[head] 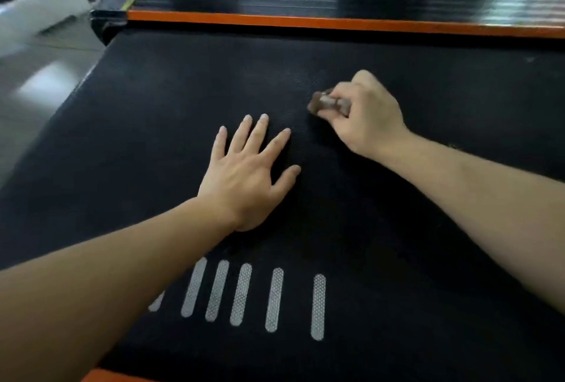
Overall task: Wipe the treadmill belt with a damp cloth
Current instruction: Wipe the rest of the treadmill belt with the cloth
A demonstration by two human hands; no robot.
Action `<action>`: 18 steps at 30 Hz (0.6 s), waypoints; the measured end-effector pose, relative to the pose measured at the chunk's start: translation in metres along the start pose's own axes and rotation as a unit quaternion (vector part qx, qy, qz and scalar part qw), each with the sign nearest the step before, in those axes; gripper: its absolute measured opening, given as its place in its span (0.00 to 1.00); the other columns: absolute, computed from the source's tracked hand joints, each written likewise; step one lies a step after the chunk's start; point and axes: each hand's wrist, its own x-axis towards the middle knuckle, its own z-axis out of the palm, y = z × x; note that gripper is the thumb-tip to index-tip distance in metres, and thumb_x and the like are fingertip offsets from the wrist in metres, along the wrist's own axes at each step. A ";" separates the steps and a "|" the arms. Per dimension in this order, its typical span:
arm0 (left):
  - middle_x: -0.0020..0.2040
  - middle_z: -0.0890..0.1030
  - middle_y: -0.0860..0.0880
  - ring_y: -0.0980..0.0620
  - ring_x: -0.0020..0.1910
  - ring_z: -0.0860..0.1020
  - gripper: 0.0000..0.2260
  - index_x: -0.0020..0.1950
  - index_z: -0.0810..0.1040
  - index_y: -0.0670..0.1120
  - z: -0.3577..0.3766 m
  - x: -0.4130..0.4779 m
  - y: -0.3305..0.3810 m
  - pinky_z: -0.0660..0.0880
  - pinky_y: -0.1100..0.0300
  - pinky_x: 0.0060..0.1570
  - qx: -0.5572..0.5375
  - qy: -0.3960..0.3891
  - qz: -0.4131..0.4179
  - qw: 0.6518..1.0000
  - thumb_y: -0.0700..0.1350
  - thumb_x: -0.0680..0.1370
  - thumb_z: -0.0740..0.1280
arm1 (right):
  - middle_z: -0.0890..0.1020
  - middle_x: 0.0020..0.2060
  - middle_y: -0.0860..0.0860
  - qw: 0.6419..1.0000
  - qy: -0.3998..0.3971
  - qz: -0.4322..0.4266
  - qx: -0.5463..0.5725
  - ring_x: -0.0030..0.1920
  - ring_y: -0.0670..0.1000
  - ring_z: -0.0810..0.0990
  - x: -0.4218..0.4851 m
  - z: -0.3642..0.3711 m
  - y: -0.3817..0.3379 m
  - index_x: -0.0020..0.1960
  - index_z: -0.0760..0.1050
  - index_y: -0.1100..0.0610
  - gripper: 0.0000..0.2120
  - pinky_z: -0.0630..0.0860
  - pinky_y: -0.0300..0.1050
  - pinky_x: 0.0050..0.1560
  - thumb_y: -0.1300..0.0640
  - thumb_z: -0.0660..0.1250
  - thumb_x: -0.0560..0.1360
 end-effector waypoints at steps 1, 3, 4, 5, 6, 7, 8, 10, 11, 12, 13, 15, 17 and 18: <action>0.84 0.43 0.49 0.49 0.82 0.38 0.33 0.83 0.46 0.60 0.002 0.001 -0.001 0.39 0.41 0.79 0.003 0.006 0.002 1.000 0.70 0.78 0.40 | 0.72 0.44 0.52 1.000 -0.019 -0.021 -0.004 0.42 0.52 0.72 0.004 -0.002 0.005 0.48 0.79 0.54 0.12 0.68 0.45 0.41 0.45 0.72 0.74; 0.84 0.44 0.49 0.48 0.82 0.38 0.34 0.83 0.46 0.60 0.003 0.001 -0.002 0.39 0.40 0.79 0.004 0.015 0.007 1.000 0.70 0.78 0.39 | 0.75 0.45 0.54 0.999 0.011 0.023 -0.040 0.44 0.55 0.75 0.040 -0.008 0.022 0.48 0.79 0.53 0.14 0.70 0.46 0.43 0.43 0.71 0.73; 0.84 0.44 0.48 0.48 0.82 0.38 0.34 0.83 0.46 0.59 0.004 0.000 -0.002 0.39 0.40 0.79 0.002 0.016 0.010 1.000 0.70 0.78 0.39 | 0.78 0.48 0.56 0.995 0.040 0.082 -0.050 0.48 0.58 0.78 0.062 -0.012 0.032 0.50 0.79 0.53 0.15 0.71 0.47 0.46 0.42 0.70 0.73; 0.84 0.43 0.47 0.47 0.82 0.37 0.35 0.83 0.46 0.59 0.004 0.000 -0.003 0.38 0.39 0.78 0.002 0.015 0.011 1.000 0.70 0.77 0.39 | 0.79 0.51 0.57 0.986 0.064 0.147 -0.051 0.51 0.60 0.79 0.081 -0.015 0.040 0.52 0.79 0.53 0.16 0.72 0.48 0.47 0.41 0.69 0.74; 0.84 0.43 0.47 0.46 0.82 0.37 0.35 0.82 0.47 0.58 0.002 0.001 -0.003 0.38 0.38 0.78 0.004 0.012 0.011 1.000 0.71 0.77 0.39 | 0.79 0.55 0.58 0.976 0.079 0.196 -0.055 0.55 0.61 0.79 0.092 -0.014 0.043 0.54 0.79 0.53 0.17 0.72 0.49 0.49 0.41 0.67 0.75; 0.84 0.42 0.46 0.45 0.81 0.36 0.36 0.82 0.47 0.57 0.001 0.003 0.000 0.37 0.37 0.77 0.006 0.004 0.010 1.000 0.71 0.77 0.39 | 0.78 0.57 0.58 0.971 0.088 0.212 -0.065 0.57 0.62 0.78 0.097 -0.007 0.037 0.56 0.79 0.53 0.17 0.73 0.50 0.51 0.42 0.67 0.75; 0.84 0.41 0.45 0.44 0.81 0.35 0.37 0.82 0.47 0.55 -0.001 0.005 0.004 0.36 0.35 0.77 -0.001 -0.006 0.003 1.000 0.72 0.77 0.39 | 0.77 0.58 0.58 0.974 0.090 0.195 -0.069 0.57 0.62 0.78 0.098 0.005 0.027 0.57 0.79 0.53 0.17 0.74 0.51 0.53 0.42 0.67 0.75; 0.83 0.41 0.42 0.42 0.81 0.34 0.38 0.81 0.51 0.53 -0.002 0.010 0.019 0.34 0.33 0.75 -0.032 -0.017 -0.029 0.999 0.73 0.77 0.41 | 0.76 0.52 0.56 0.992 0.068 0.098 -0.036 0.50 0.58 0.77 0.087 0.023 0.002 0.55 0.79 0.53 0.16 0.73 0.49 0.51 0.43 0.69 0.75; 0.83 0.40 0.41 0.40 0.80 0.33 0.38 0.81 0.51 0.52 0.000 0.012 0.026 0.33 0.32 0.74 -0.041 -0.015 -0.045 0.998 0.73 0.77 0.41 | 0.74 0.49 0.54 0.998 0.041 0.052 -0.022 0.46 0.56 0.75 0.082 0.026 -0.002 0.53 0.79 0.53 0.14 0.72 0.47 0.48 0.44 0.70 0.74; 0.83 0.40 0.39 0.39 0.80 0.33 0.38 0.81 0.50 0.51 0.002 0.013 0.031 0.33 0.31 0.74 -0.036 -0.007 -0.054 0.998 0.72 0.78 0.42 | 0.74 0.47 0.53 0.999 0.024 0.034 -0.026 0.45 0.54 0.74 0.083 0.024 0.002 0.51 0.79 0.53 0.13 0.71 0.46 0.46 0.44 0.71 0.74; 0.82 0.39 0.38 0.37 0.80 0.33 0.38 0.82 0.48 0.51 0.005 0.013 0.035 0.33 0.30 0.73 -0.024 0.002 -0.056 0.998 0.72 0.78 0.41 | 0.76 0.46 0.54 0.997 0.029 0.051 -0.043 0.45 0.55 0.76 0.091 0.017 0.013 0.50 0.79 0.53 0.13 0.70 0.45 0.45 0.43 0.70 0.73; 0.82 0.39 0.37 0.36 0.80 0.33 0.38 0.82 0.44 0.52 0.012 0.013 0.035 0.35 0.29 0.73 -0.009 0.020 -0.052 0.998 0.72 0.77 0.40 | 0.80 0.50 0.57 0.982 0.077 0.162 -0.066 0.50 0.59 0.79 0.114 0.000 0.038 0.52 0.79 0.53 0.15 0.72 0.47 0.48 0.42 0.68 0.74; 0.82 0.40 0.36 0.35 0.80 0.34 0.38 0.83 0.44 0.52 0.014 0.012 0.034 0.36 0.29 0.73 -0.009 0.036 -0.048 0.998 0.72 0.77 0.40 | 0.78 0.56 0.58 0.960 0.119 0.240 -0.083 0.56 0.61 0.78 0.122 -0.006 0.053 0.55 0.78 0.53 0.16 0.73 0.50 0.53 0.42 0.66 0.75; 0.82 0.40 0.35 0.35 0.80 0.34 0.38 0.83 0.44 0.52 0.014 0.010 0.035 0.36 0.28 0.73 -0.011 0.041 -0.045 0.998 0.71 0.78 0.40 | 0.77 0.58 0.58 0.960 0.119 0.233 -0.096 0.57 0.60 0.77 0.119 0.001 0.050 0.56 0.78 0.53 0.16 0.73 0.51 0.54 0.43 0.66 0.76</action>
